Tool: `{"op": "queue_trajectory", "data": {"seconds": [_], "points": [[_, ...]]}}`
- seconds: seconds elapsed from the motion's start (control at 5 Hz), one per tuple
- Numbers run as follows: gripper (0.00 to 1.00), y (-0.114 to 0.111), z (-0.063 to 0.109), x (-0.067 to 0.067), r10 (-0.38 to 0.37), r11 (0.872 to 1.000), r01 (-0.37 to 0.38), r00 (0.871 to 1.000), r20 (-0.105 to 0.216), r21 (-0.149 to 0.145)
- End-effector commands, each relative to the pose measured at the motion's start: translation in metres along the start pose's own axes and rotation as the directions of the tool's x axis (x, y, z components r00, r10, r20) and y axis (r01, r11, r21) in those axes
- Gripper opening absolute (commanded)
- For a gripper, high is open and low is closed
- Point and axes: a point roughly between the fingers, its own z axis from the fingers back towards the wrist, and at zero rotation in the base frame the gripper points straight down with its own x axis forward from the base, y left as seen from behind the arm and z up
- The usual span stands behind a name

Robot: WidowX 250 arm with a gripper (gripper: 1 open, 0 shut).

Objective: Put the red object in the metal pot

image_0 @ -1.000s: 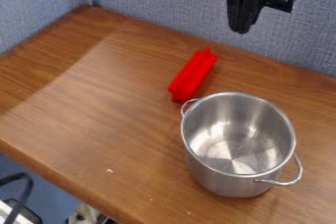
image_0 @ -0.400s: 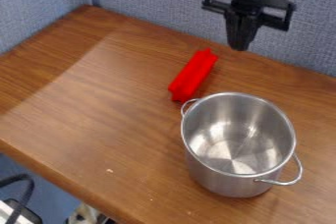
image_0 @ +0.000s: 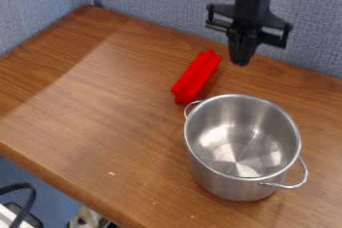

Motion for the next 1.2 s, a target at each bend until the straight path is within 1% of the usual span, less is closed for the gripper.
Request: {"op": "queue_trajectory", "data": {"seconds": [0.0, 0.2, 0.4, 0.6, 0.8, 1.0], "points": [[1.00, 0.005, 0.007, 0.010, 0.030, 1.000, -0.030, 0.999, 0.036, 0.010], [1.00, 0.004, 0.011, 0.012, 0.015, 1.000, -0.015, 1.000, 0.027, 0.008], [1.00, 0.011, 0.012, 0.012, 0.017, 1.000, -0.017, 1.000, 0.016, 0.016], [1.00, 0.003, 0.008, 0.013, 0.025, 0.999, -0.025, 1.000, -0.002, 0.024], [1.00, 0.017, 0.014, 0.014, 0.031, 0.999, -0.030, 0.999, -0.014, 0.036], [1.00, 0.039, 0.023, 0.016, 0.041, 0.998, -0.040, 0.999, -0.018, 0.053]]}}
